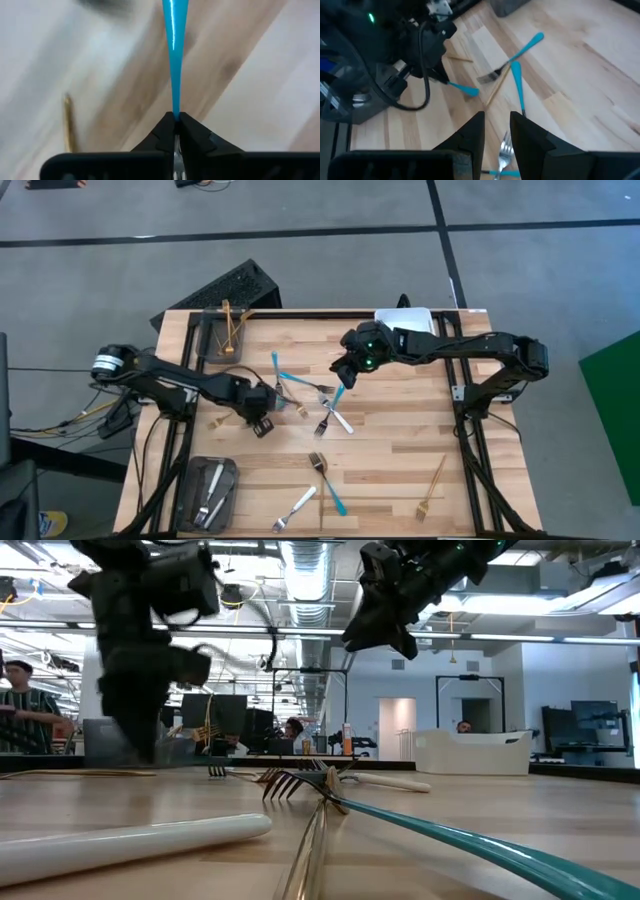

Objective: Sort silverware by color (type)
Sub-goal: Put the blue fork into the white bin

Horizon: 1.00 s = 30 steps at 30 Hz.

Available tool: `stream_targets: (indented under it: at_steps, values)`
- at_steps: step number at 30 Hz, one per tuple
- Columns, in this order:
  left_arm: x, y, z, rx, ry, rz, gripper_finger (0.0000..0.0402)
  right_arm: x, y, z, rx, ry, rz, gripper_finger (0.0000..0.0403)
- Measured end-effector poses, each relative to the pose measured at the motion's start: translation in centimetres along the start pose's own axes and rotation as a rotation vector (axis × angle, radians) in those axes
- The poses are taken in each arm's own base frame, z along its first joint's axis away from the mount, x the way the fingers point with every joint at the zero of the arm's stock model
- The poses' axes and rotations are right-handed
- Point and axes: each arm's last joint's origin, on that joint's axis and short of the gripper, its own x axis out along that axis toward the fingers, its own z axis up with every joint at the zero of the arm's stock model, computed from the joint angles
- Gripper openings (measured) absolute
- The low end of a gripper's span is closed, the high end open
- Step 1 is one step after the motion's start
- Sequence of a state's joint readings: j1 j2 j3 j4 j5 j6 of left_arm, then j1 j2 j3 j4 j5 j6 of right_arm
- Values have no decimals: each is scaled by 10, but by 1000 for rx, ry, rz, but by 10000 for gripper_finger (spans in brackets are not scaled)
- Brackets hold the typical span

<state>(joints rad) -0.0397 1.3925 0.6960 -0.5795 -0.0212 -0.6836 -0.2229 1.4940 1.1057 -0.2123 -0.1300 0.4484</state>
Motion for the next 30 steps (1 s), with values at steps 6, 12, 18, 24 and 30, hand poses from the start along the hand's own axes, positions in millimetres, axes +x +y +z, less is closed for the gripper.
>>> stream_targets:
  at_steps: [6, 12, 18, 24, 30]
  values:
    - [-47, 6, 17, -40, -315, -131, 2, 0, 6, 9, 161, -108, 37, 118]
    - [-92, 11, 35, 17, -758, -131, 1, -4, 15, 26, 212, -307, 96, 151]
    - [-111, 14, 46, 82, -1007, 48, 0, -8, 20, 35, 218, -400, 159, 206]
    - [-112, 13, 65, 97, -1119, -40, 0, -8, 26, 34, 181, -427, 160, 227]
    - [-107, 16, 78, 124, -1151, -89, 0, -11, 27, 39, 140, -519, 122, 207]
